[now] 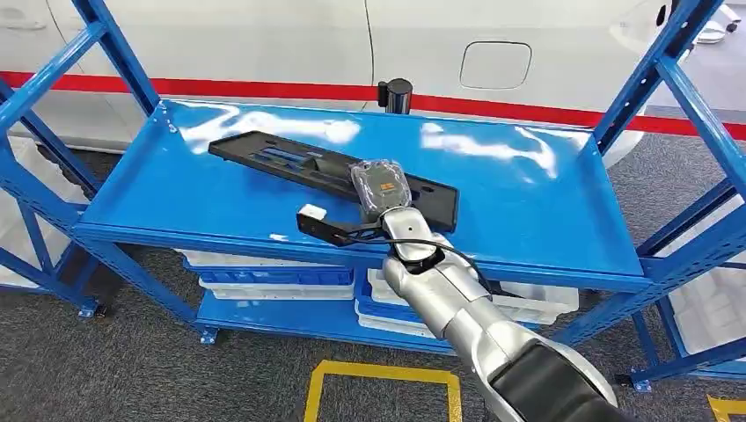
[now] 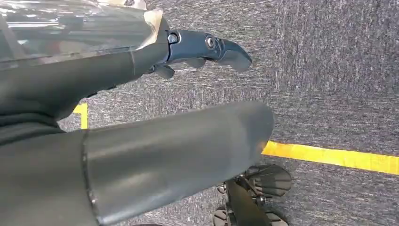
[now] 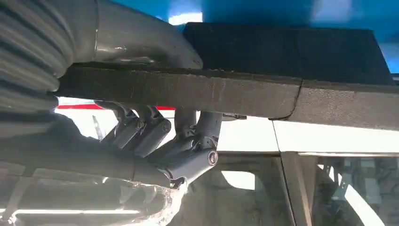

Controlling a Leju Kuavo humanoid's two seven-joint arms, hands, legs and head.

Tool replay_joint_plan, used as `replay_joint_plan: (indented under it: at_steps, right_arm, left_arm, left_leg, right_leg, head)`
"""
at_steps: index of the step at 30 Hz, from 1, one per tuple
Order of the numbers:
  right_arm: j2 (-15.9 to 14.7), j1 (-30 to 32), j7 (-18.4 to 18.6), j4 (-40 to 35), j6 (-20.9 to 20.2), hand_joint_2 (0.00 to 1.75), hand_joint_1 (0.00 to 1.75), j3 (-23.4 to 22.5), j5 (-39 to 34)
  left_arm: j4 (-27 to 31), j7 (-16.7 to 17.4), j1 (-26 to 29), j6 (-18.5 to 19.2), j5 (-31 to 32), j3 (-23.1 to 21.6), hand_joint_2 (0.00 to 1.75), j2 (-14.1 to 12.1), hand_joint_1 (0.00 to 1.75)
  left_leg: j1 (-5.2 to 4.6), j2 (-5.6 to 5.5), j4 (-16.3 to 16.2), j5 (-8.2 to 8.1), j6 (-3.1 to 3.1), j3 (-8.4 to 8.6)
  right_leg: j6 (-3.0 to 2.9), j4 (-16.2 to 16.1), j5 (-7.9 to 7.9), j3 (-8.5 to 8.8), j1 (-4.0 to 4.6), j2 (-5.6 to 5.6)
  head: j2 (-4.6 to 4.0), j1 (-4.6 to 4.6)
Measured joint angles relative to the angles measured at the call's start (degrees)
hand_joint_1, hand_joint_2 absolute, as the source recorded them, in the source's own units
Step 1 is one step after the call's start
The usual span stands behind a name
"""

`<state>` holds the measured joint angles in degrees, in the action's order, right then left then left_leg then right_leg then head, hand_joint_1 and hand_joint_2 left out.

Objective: Take the parts from the cabinet and place them on the table.

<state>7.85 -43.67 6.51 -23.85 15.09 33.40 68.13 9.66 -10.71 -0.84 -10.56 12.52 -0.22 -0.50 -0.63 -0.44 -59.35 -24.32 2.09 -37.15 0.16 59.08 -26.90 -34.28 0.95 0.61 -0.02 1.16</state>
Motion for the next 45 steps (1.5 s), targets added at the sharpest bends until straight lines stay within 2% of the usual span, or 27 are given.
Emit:
replay_joint_plan:
  at_steps: [2, 6, 16, 24, 27, 29, 32, 36, 39, 43, 45]
  right_arm:
    - [0.1, 0.0, -1.7, -1.2, 1.6, 1.75, 1.75, -0.8, -1.5]
    - [0.1, 0.6, -4.3, -7.2, 2.1, 1.75, 1.75, -2.6, -4.3]
    - [-1.3, 2.6, -8.5, -32.1, 3.4, 1.75, 1.75, -5.3, -11.7]
    - [-2.0, 3.6, -8.9, -39.5, 3.4, 1.75, 1.75, -5.8, -12.8]
    - [-2.0, 4.1, -11.3, -41.0, 3.6, 1.75, 1.75, -6.2, -17.1]
    - [-2.0, 4.6, -12.8, -43.0, 3.4, 1.75, 1.75, -6.2, -21.5]
    - [-2.0, 5.7, -15.6, -46.9, 0.5, 1.75, 1.75, -6.6, -31.3]
    - [-2.1, 7.1, -17.9, -52.5, -2.5, 1.75, 1.75, -6.9, -41.2]
    - [-2.1, 9.7, -19.1, -58.8, -8.3, 1.75, 1.75, -7.5, -54.5]
    - [-2.3, 13.4, -18.2, -66.4, -18.5, 1.75, 1.75, -7.6, -78.5]
    - [-2.9, 15.3, -18.3, -68.9, -20.8, 1.75, 1.75, -7.4, -84.7]
  left_arm:
    - [0.0, -0.4, 0.0, 0.7, 0.0, 0.0, 1.75, 0.0, 0.0]
    - [0.0, -1.4, 0.0, 1.2, -0.2, 0.0, 1.75, 0.0, 0.0]
    - [0.0, -2.2, 0.1, 0.7, -1.1, 1.0, 1.75, 0.0, 0.0]
    - [0.0, -2.2, 0.1, 0.7, -1.2, 1.7, 1.75, 0.0, 0.0]
    - [0.0, -2.2, 0.1, 0.6, -1.3, 1.7, 1.75, 0.0, 0.0]
    - [0.0, -2.3, 0.1, 0.6, -1.6, 2.1, 1.75, 0.0, 0.0]
    - [0.0, -2.6, 0.1, 0.0, -2.2, 2.7, 1.75, 0.0, 0.0]
    - [0.0, -2.6, 0.1, -3.4, -2.3, 3.4, 1.75, 0.0, 0.0]
    - [0.0, -1.8, 0.1, -6.7, -2.2, 3.9, 1.75, 0.0, 0.0]
    - [0.0, 0.6, 0.1, -6.1, -2.3, 4.4, 1.75, 0.1, 0.0]
    - [0.0, 0.6, 0.1, -5.9, -2.3, 4.5, 1.75, 0.2, 0.0]
  left_leg:
    - [0.0, -0.01, 0.0, 0.0, 0.0, 0.0]
    - [0.0, -0.01, 0.0, 0.0, 0.0, -0.01]
    - [0.0, 0.02, 0.0, -0.04, -0.05, -0.02]
    - [0.0, 0.02, 0.0, -0.04, -0.05, -0.01]
    - [0.0, 0.01, 0.0, -0.04, -0.05, -0.01]
    - [0.0, 0.0, 0.0, -0.04, -0.06, -0.01]
    - [0.0, 0.01, 0.0, -0.05, -0.06, -0.01]
    - [0.0, 0.0, 0.0, -0.07, -0.07, -0.01]
    - [0.0, -0.01, 0.0, -0.08, -0.07, -0.02]
    - [0.0, -0.02, 0.0, -0.11, -0.1, -0.01]
    - [0.0, -0.03, 0.0, -0.11, -0.1, -0.01]
  right_leg:
    - [0.0, 0.0, 0.0, 0.0, 0.0, 0.0]
    - [0.0, 0.0, 0.0, -0.01, 0.0, -0.01]
    - [0.0, 0.0, -0.01, -0.05, -0.01, 0.04]
    - [0.0, 0.0, -0.01, -0.04, 0.0, 0.03]
    - [0.0, 0.0, -0.01, -0.03, 0.0, 0.03]
    - [0.0, 0.0, -0.01, -0.04, 0.0, 0.03]
    - [0.0, 0.0, -0.03, -0.05, 0.0, 0.03]
    - [-0.01, 0.0, -0.04, -0.05, 0.0, 0.03]
    - [-0.01, 0.0, -0.05, -0.04, 0.0, 0.02]
    - [-0.04, 0.0, -0.07, -0.04, 0.0, 0.02]
    - [-0.04, 0.0, -0.08, -0.02, 0.0, 0.02]
  head:
    - [0.0, 0.0]
    - [0.0, 0.0]
    - [0.0, 0.0]
    - [0.0, 0.0]
    - [0.0, 0.0]
    - [0.0, 0.0]
    - [0.0, 0.0]
    - [0.0, 0.0]
    - [0.0, 0.0]
    - [0.0, 0.0]
    - [0.0, 0.0]
